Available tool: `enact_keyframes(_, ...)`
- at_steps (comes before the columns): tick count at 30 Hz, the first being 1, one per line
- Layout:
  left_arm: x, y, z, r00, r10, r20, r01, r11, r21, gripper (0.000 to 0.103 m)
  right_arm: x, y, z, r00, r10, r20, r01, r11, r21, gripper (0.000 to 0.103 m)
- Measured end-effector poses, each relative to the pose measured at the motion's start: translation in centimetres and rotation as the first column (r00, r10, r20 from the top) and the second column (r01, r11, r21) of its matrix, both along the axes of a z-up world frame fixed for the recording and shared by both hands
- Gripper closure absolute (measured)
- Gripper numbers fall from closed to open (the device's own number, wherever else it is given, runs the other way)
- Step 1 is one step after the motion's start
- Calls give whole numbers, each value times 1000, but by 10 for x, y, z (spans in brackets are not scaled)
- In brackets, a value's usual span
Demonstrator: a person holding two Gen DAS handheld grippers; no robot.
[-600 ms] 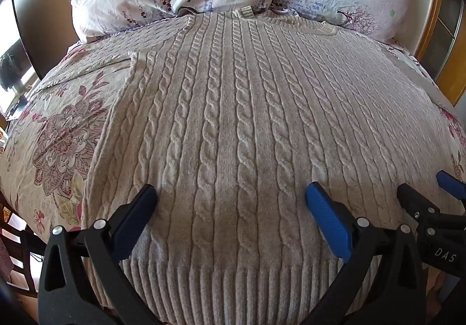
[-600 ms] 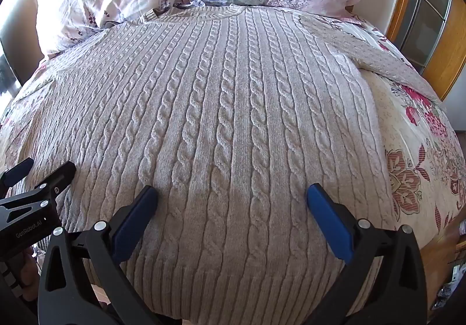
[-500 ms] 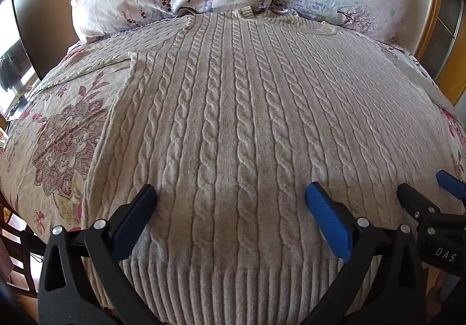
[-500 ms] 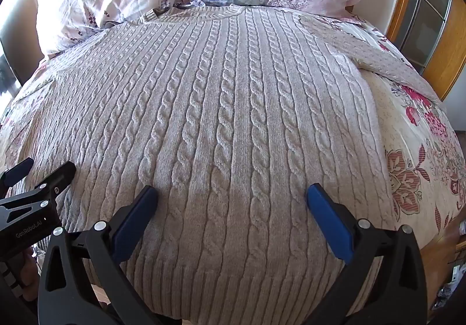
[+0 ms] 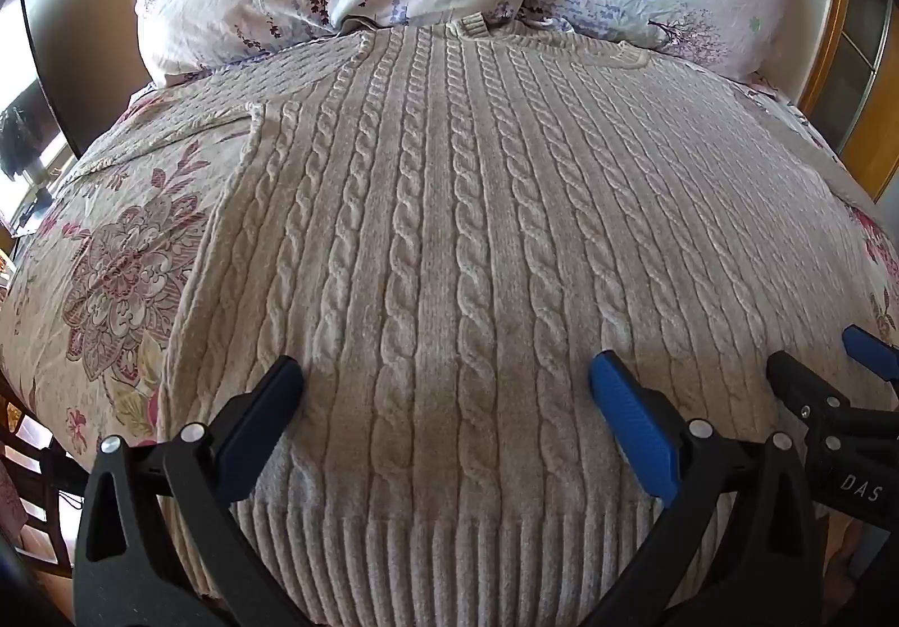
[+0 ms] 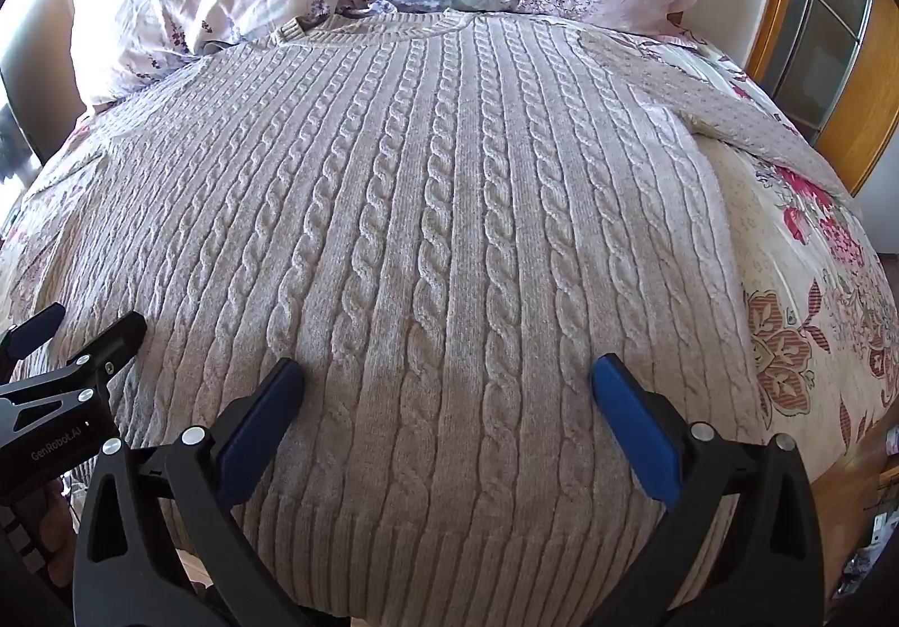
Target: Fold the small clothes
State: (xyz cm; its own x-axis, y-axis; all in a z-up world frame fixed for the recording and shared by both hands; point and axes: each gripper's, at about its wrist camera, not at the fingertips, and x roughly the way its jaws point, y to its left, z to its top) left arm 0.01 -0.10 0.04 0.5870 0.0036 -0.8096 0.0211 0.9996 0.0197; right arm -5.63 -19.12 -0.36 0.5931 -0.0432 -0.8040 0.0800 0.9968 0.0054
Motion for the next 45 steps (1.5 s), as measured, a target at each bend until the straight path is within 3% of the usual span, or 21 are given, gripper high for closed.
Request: enact_keyframes(45, -3, -2, 1, 1000, -1, 5, 1, 1000, 2, 2, 0, 0, 0, 1000, 0, 1, 0, 1000, 0, 1)
